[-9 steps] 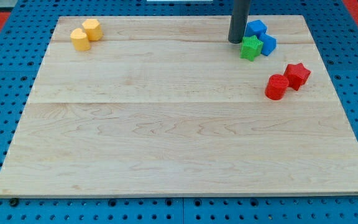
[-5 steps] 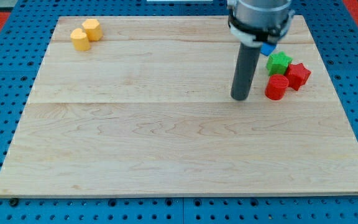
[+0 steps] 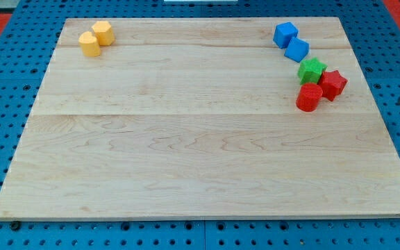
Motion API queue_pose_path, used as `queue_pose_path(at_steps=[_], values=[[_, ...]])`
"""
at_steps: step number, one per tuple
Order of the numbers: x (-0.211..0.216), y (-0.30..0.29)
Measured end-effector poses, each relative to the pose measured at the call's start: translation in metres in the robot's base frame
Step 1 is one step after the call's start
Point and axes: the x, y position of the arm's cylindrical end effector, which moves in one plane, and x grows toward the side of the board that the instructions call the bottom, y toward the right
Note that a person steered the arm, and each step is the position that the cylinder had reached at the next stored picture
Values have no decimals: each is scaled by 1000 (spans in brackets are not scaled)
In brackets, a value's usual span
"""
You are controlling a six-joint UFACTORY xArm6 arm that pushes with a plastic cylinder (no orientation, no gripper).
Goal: Separate the red blocks from green star
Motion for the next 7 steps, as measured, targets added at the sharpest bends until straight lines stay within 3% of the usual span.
queue_pose_path(at_steps=[3, 4, 5, 6, 7], values=[[-67, -73], [-26, -122], [-14, -201], [-8, -231], [-35, -292]])
